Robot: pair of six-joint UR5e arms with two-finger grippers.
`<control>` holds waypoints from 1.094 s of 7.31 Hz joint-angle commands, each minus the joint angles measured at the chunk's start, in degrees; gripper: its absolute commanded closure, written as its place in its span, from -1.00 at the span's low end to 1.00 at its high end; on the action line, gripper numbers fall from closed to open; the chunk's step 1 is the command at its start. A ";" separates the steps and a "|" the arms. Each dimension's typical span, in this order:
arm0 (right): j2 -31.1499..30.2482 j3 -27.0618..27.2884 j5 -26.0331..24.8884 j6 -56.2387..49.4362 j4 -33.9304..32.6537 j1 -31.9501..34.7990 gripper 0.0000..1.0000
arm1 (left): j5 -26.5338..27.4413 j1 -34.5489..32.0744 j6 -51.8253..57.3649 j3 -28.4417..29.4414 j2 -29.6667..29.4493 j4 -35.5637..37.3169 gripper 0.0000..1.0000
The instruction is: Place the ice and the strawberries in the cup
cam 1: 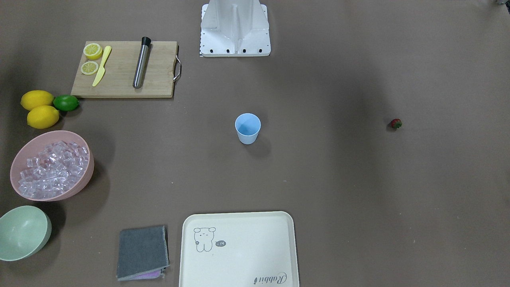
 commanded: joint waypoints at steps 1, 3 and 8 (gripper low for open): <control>-0.60 -0.14 -0.04 0.03 0.00 0.08 -0.99 | 0.00 0.00 0.12 0.07 0.08 -0.09 -0.95; 1.06 -0.32 -0.04 4.83 0.00 0.00 -0.99 | -0.27 0.17 -0.14 0.07 0.43 -1.66 -0.95; 10.54 -2.34 0.31 20.31 0.79 -5.79 -0.99 | -0.18 1.41 -0.06 -0.02 0.96 -2.11 -0.95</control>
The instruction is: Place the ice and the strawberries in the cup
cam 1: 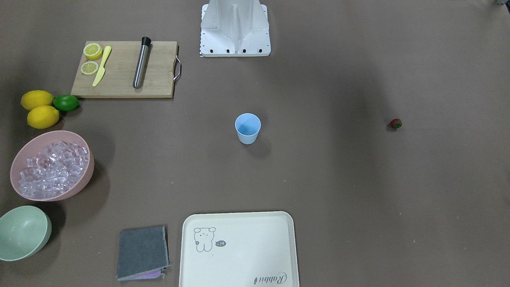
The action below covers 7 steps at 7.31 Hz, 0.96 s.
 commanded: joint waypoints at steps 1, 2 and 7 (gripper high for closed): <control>3.47 -0.37 -0.01 10.25 2.66 -4.32 -0.99 | 0.03 0.09 0.00 0.13 0.13 -0.01 -0.96; 5.48 -2.11 -0.53 16.92 6.08 -7.22 -0.99 | 0.12 0.09 0.00 0.56 0.05 -0.01 -0.96; 7.00 -15.05 -3.08 30.26 27.56 -11.98 -0.99 | 0.21 0.80 -0.09 0.57 -0.57 -0.01 -0.95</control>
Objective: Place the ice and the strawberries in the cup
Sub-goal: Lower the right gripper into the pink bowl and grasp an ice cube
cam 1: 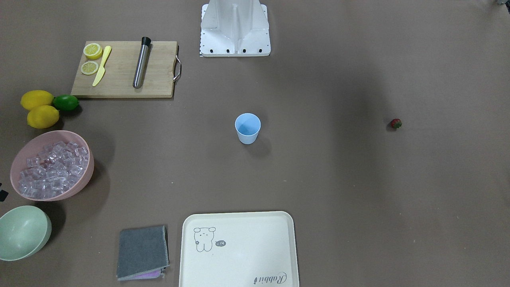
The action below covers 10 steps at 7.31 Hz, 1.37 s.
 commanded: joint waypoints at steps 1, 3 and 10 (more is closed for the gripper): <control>-0.66 0.03 -0.12 1.49 1.65 -2.08 -0.99 | -0.14 0.14 -0.07 -0.49 0.26 0.00 -0.96; -0.74 0.55 -2.47 7.61 1.73 -4.88 -0.99 | -0.23 0.14 -0.07 -0.76 0.26 0.00 -0.95; -3.12 0.47 -6.18 10.19 4.28 -8.33 -0.98 | -0.14 0.23 -0.07 -0.41 -0.96 0.09 -0.96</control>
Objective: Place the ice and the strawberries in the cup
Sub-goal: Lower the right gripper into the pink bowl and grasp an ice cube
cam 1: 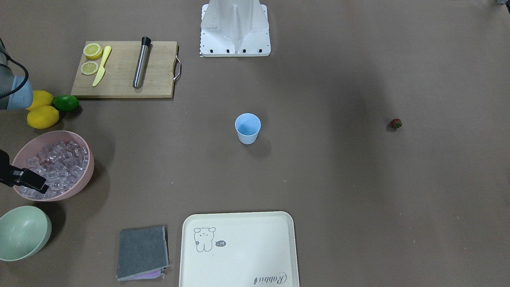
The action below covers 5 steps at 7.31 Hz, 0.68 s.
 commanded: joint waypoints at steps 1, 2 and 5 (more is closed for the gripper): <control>-0.51 0.30 -0.64 0.25 0.04 -0.45 -0.98 | 0.03 0.03 0.00 0.07 -0.37 -0.02 -0.95; -0.60 0.31 -1.25 0.25 0.04 -0.72 -0.96 | 0.03 0.03 0.00 -0.02 -0.37 0.07 -0.95; -0.69 0.48 -1.52 0.25 0.04 -0.81 -0.58 | 0.12 0.03 0.09 -0.11 -0.54 -0.02 -0.95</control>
